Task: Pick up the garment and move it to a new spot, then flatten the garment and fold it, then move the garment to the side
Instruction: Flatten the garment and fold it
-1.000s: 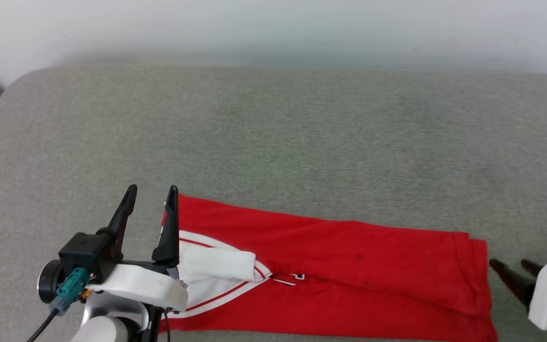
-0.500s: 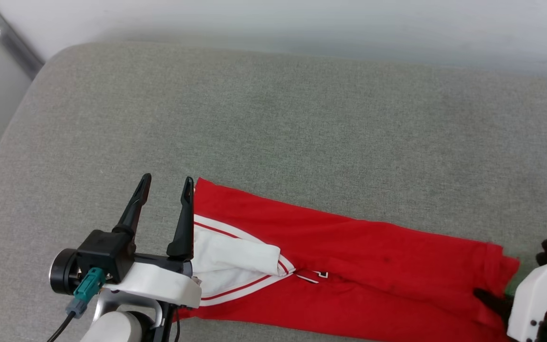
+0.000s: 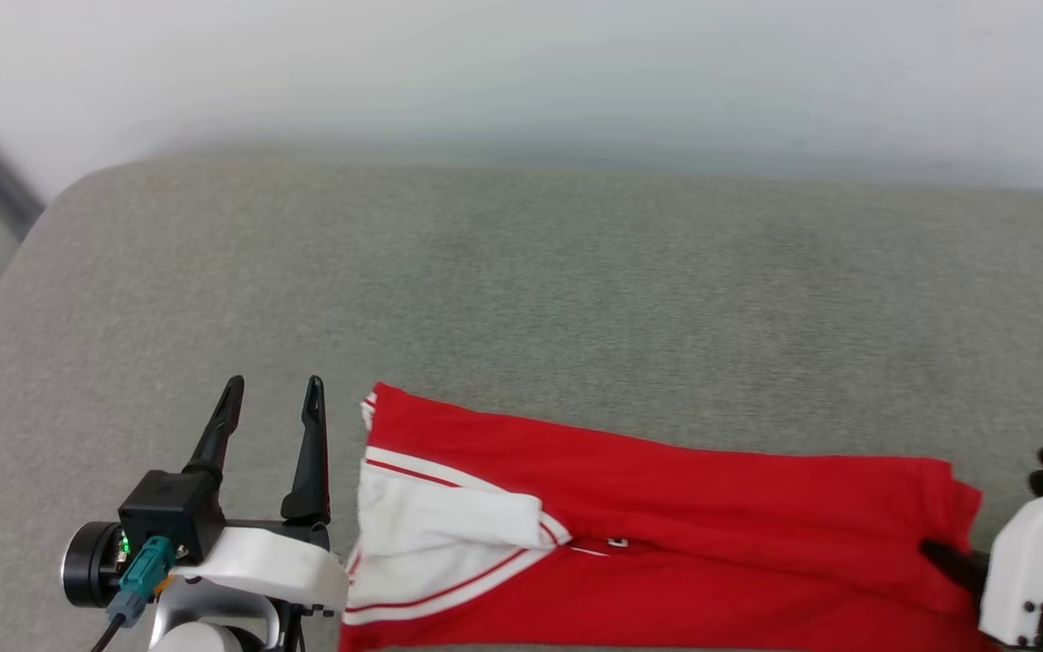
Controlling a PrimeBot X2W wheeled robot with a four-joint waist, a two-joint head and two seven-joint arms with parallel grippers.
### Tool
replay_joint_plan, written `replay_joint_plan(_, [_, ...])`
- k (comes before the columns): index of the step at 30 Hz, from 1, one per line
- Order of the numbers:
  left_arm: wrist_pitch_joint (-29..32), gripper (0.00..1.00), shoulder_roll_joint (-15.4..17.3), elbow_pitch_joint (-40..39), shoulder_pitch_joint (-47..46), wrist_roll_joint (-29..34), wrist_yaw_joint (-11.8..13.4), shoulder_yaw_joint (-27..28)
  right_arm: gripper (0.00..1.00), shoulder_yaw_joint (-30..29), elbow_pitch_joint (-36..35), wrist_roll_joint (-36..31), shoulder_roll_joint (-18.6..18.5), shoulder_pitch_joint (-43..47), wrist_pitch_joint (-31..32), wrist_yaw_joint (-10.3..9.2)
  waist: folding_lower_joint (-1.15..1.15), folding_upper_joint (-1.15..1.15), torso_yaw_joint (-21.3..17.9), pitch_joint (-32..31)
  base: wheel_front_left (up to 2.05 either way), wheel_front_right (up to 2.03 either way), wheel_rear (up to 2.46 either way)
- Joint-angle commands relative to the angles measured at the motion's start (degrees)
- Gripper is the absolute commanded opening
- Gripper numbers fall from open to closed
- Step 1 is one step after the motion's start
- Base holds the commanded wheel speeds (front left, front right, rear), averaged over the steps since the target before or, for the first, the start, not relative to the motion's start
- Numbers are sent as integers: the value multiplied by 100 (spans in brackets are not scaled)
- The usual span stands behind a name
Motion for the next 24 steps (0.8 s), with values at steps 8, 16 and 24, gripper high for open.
replay_joint_plan(8, [-44, 100, 65, 33, 97, -36, -36, 9, 0, -945, 197, -138, -233, 109, -18, -4, 0, 0, -354, -197, 0, 0, 0])
replay_joint_plan(16, [28, 100, 141, -30, 135, -26, 10, 3, 0, -1210, -110, 1055, 727, 46, 655, -4, 0, 0, -369, -245, 0, 0, 0])
replay_joint_plan(24, [129, 100, 134, -169, 19, -13, 16, -68, 0, -925, -400, 3105, 1768, -97, 1799, -4, 0, 0, -167, -96, 0, 0, 0])
